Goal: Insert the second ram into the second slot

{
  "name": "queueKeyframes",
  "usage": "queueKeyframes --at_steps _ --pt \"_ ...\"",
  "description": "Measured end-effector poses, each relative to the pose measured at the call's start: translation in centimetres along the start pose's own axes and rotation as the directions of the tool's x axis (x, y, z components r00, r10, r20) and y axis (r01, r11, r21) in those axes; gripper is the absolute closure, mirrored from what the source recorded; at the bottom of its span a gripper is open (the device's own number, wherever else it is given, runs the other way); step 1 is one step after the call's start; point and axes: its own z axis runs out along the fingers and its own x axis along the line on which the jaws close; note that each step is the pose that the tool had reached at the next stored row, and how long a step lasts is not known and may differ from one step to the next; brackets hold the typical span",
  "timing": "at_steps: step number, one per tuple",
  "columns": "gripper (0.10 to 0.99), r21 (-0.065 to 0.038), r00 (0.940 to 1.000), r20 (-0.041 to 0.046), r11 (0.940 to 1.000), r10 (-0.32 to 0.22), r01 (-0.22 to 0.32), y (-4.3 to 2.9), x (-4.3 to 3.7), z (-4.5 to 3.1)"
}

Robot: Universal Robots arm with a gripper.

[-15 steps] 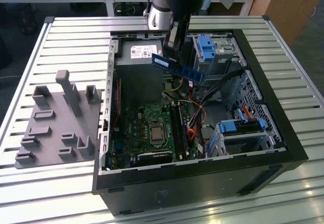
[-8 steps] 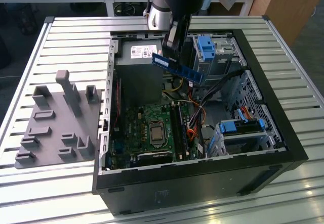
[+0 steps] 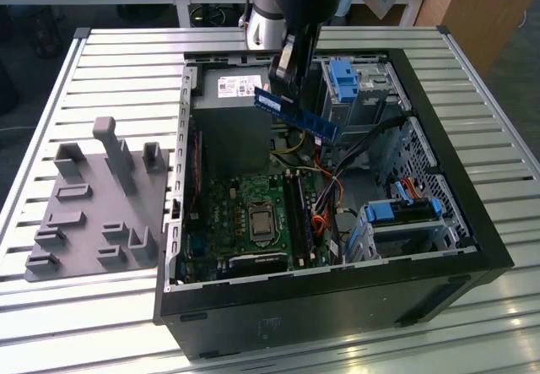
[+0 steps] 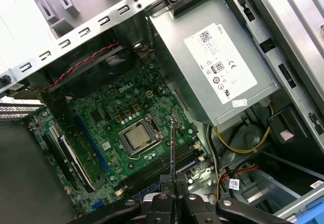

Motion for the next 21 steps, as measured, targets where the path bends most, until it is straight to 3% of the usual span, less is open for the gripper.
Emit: queueKeyframes --at_steps 21 --pt "0.949 0.0 0.9966 0.0029 0.9966 0.082 -0.082 -0.01 -0.01 0.01"
